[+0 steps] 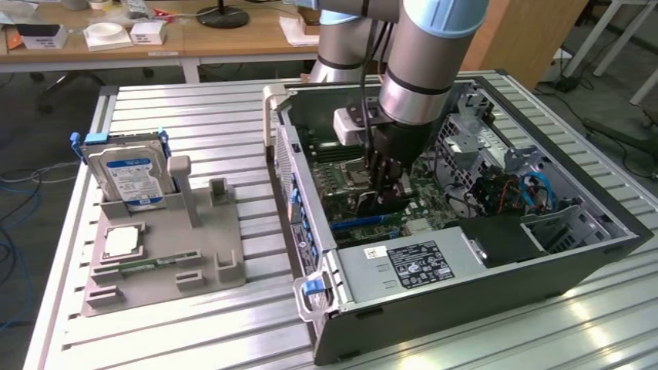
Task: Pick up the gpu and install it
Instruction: 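Insert the gpu into the slot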
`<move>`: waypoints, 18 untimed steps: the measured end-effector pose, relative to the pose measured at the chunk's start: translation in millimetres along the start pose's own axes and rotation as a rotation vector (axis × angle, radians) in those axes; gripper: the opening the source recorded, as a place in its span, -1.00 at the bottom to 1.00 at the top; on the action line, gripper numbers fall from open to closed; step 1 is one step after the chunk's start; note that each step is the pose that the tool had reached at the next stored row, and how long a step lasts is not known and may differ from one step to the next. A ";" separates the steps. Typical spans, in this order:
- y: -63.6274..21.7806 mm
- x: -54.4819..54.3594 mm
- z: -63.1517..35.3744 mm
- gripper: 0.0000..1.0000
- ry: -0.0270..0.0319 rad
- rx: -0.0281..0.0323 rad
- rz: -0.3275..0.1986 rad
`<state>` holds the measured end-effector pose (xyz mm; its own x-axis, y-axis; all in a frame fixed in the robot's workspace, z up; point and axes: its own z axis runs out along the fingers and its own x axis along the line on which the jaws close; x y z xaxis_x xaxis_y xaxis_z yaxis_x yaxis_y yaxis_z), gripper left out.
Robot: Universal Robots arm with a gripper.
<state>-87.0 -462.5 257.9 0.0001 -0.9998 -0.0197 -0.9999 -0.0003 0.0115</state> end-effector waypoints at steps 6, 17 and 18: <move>0.1 0.1 5.5 -0.48 0.0001 -0.0001 0.000; 2.1 0.2 6.6 -0.48 0.0002 0.0071 0.000; 2.4 0.2 6.7 -0.48 0.0002 0.0108 0.000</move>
<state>-89.4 -462.5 251.2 0.0002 -0.9998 -0.0195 -1.0000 -0.0002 0.0007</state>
